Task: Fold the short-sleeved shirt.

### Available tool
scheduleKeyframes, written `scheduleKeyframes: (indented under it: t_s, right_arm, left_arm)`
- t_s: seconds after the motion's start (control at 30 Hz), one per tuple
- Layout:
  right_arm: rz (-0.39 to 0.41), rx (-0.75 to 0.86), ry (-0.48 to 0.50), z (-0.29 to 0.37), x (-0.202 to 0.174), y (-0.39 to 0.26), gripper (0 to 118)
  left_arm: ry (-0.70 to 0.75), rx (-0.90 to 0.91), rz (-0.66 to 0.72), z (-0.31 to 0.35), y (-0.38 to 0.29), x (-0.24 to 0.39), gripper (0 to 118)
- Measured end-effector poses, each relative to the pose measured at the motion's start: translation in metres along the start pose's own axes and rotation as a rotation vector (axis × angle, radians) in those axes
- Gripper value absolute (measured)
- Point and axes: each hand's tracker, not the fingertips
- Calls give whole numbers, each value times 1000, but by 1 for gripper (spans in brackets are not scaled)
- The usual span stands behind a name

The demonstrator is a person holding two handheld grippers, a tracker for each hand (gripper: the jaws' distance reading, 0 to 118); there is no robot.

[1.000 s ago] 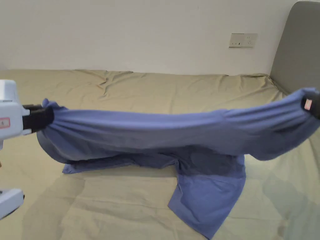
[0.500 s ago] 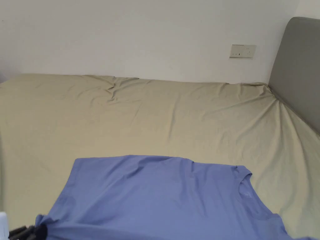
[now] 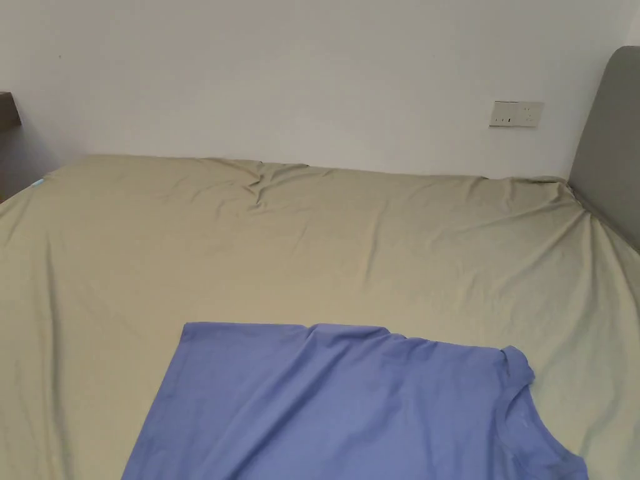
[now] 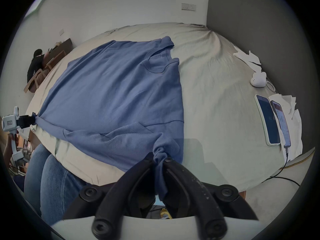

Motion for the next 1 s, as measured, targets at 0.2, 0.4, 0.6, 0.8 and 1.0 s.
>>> scheduleKeyframes:
  t_s: [0.2, 0.4, 0.6, 0.8, 1.0]
  right_arm:
    - [-30, 42, -20, 11, 5, 8, 112]
    - [-262, 389, 39, 109, 2, 21, 111]
    - [-324, 498, -42, 133, 6, 17, 1]
    - [-378, 391, 18, 101, 13, 3, 1]
    - [-335, 391, 38, 104, 7, 0, 1]
  left_arm:
    - [12, 17, 49, 4, 0, -11, 112]
    - [14, 312, 150, 133, 12, 1, 118]
    - [-35, 324, 253, 141, -4, -27, 3]
    - [-56, 182, 168, 96, -8, -22, 0]
    - [-38, 129, 102, 52, -6, -15, 113]
